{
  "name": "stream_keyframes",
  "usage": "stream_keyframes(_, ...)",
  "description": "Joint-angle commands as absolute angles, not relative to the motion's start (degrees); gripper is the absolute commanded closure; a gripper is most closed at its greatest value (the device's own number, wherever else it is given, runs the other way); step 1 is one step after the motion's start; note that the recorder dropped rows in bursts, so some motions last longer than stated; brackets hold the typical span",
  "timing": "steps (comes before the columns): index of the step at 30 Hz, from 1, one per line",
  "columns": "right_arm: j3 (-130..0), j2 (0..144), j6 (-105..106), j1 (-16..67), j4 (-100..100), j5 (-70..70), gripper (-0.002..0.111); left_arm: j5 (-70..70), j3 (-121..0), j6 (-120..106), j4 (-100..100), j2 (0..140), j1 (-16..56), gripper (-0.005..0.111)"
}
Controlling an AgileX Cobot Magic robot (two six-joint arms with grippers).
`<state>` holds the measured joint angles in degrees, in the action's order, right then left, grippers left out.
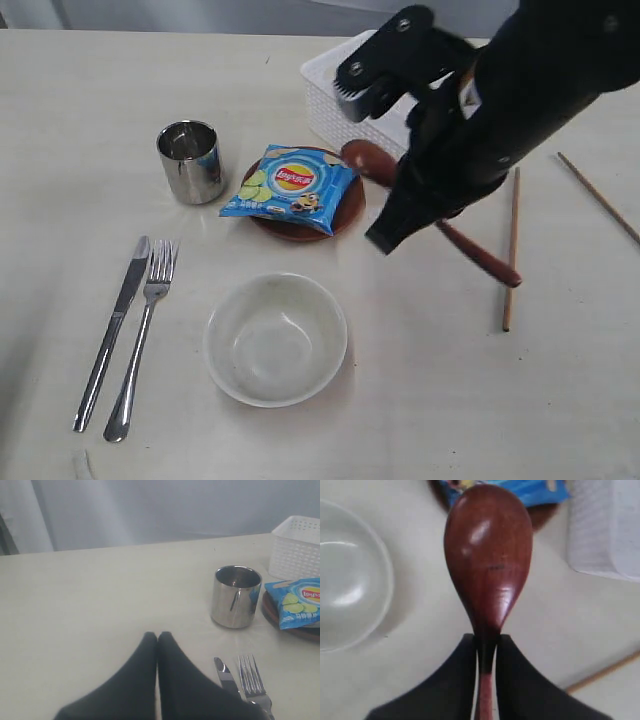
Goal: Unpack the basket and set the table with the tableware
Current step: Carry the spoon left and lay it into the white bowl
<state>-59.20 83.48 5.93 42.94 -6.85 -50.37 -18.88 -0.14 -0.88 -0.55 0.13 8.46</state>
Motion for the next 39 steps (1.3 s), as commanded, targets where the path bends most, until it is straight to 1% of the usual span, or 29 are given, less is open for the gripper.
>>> stream_keyframes(1, -59.2, 86.4, 6.4, 49.4, -5.4, -48.3, 0.109, -18.4, 0.0, -0.9, -0.4, 0.0, 8.8, 0.107)
stream_keyframes(7, -59.2, 92.4, 8.3, 56.1, -5.4, -47.5, 0.109, -18.4, 0.0, -0.9, -0.4, 0.0, 8.8, 0.107)
stream_keyframes(13, -59.2, 95.7, 9.1, 59.4, -5.6, -46.9, 0.109, -18.4, 0.0, -0.9, -0.4, 0.0, 8.8, 0.107)
stream_keyframes(27, -59.2, 99.2, 12.1, 59.6, -4.1, -45.1, 0.109, -18.4, 0.0, -0.9, -0.4, 0.0, 8.8, 0.107)
stream_keyframes(39, -59.2, 99.4, 12.9, 59.6, -4.1, -45.1, 0.108, -18.4, 0.0, -0.9, -0.4, 0.0, 8.8, 0.107)
